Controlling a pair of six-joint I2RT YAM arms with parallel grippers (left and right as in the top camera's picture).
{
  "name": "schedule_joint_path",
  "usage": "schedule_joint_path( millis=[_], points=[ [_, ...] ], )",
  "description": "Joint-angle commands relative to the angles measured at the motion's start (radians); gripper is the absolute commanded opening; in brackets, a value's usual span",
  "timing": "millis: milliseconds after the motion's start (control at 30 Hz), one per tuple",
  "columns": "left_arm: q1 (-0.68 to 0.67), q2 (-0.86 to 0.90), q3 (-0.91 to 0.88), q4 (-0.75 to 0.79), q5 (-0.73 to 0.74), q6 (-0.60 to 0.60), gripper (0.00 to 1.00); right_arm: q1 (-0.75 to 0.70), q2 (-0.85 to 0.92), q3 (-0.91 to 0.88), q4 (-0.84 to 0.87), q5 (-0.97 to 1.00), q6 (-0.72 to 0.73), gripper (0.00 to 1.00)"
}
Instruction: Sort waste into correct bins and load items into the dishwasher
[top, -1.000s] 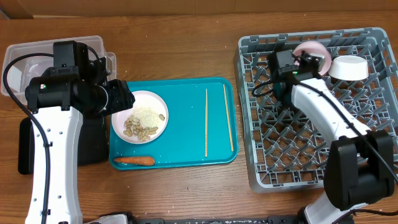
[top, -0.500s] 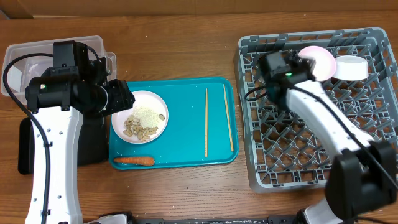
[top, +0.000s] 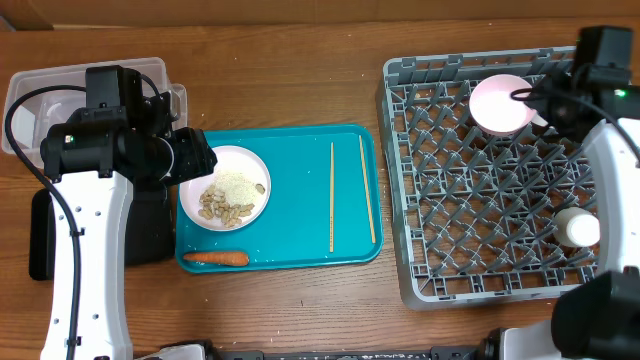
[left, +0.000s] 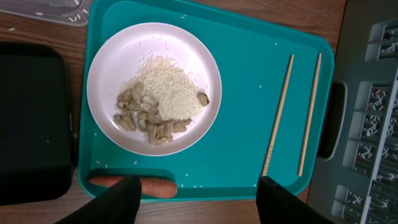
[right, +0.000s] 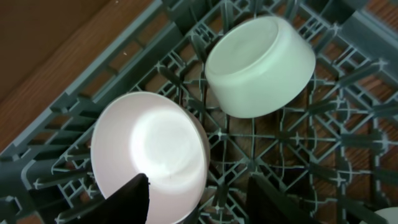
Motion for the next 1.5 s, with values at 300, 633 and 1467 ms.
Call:
schedule_joint_path(
  millis=[300, 633, 1467],
  points=[
    [0.003, -0.004, 0.017, 0.001, -0.005, -0.003, 0.62, -0.037, 0.220, 0.008, -0.013, -0.208, -0.008, 0.27],
    [0.003, -0.004, 0.017, 0.001, -0.005, -0.003, 0.62, -0.041, 0.117, 0.132, -0.013, 0.086, -0.010, 0.04],
    [0.003, -0.004, 0.017, 0.004, 0.010, -0.003, 0.63, 0.192, 0.304, 0.037, -0.032, 1.049, 0.018, 0.04]
  ],
)
